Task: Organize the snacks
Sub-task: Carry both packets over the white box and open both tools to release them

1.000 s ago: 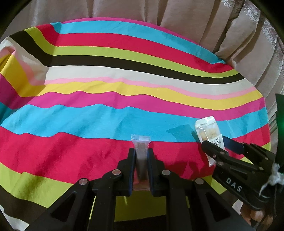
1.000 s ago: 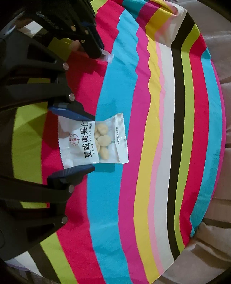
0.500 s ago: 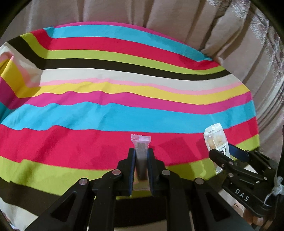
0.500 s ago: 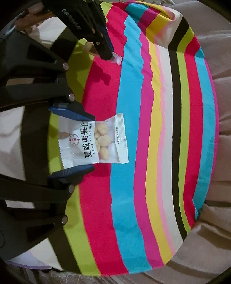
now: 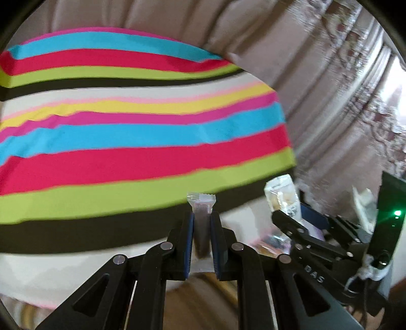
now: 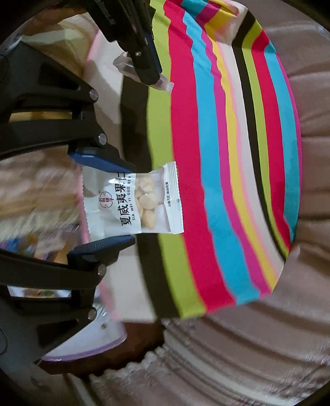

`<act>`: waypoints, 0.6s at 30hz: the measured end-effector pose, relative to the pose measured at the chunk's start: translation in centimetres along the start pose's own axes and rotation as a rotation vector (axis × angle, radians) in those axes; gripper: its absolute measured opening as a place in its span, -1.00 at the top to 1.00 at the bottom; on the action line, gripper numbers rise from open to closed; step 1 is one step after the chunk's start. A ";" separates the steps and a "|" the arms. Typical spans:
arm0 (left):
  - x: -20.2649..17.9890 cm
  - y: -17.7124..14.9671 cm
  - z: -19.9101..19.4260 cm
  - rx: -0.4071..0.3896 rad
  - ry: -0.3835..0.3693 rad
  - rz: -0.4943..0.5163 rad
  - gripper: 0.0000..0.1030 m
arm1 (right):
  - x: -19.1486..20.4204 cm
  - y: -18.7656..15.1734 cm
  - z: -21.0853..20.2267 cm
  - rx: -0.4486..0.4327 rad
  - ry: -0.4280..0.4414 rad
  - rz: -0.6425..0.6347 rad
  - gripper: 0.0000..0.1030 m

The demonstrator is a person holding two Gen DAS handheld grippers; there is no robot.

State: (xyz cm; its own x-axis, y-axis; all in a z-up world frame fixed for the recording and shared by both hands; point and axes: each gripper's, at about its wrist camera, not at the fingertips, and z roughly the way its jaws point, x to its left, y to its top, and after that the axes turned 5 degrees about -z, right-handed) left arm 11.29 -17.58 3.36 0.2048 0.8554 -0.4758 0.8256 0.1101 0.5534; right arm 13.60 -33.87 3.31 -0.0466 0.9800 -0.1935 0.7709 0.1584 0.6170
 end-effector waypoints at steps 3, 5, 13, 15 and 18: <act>-2.9 -1.3 0.7 0.042 -0.059 0.027 0.74 | -2.9 -1.7 -1.2 0.008 -0.043 0.041 -0.01; -4.9 -2.1 1.2 0.069 -0.095 0.042 0.73 | -4.8 -2.7 -2.0 0.012 -0.069 0.069 -0.01; -10.5 -4.8 3.7 0.174 -0.165 0.089 0.73 | -10.7 -6.2 -4.2 0.021 -0.141 0.166 -0.01; -11.6 -5.3 4.2 0.191 -0.176 0.102 0.73 | -12.0 -7.1 -4.3 0.024 -0.152 0.188 -0.02; -12.7 -5.6 5.2 0.217 -0.193 0.109 0.73 | -13.5 -8.2 -4.6 0.032 -0.165 0.220 -0.02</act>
State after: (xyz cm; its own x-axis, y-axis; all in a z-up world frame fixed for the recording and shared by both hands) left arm 6.84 -31.70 2.73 0.3775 0.7419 -0.5541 0.8818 -0.1054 0.4597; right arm 5.00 -47.87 4.39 0.2263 0.9571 -0.1811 0.7711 -0.0624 0.6337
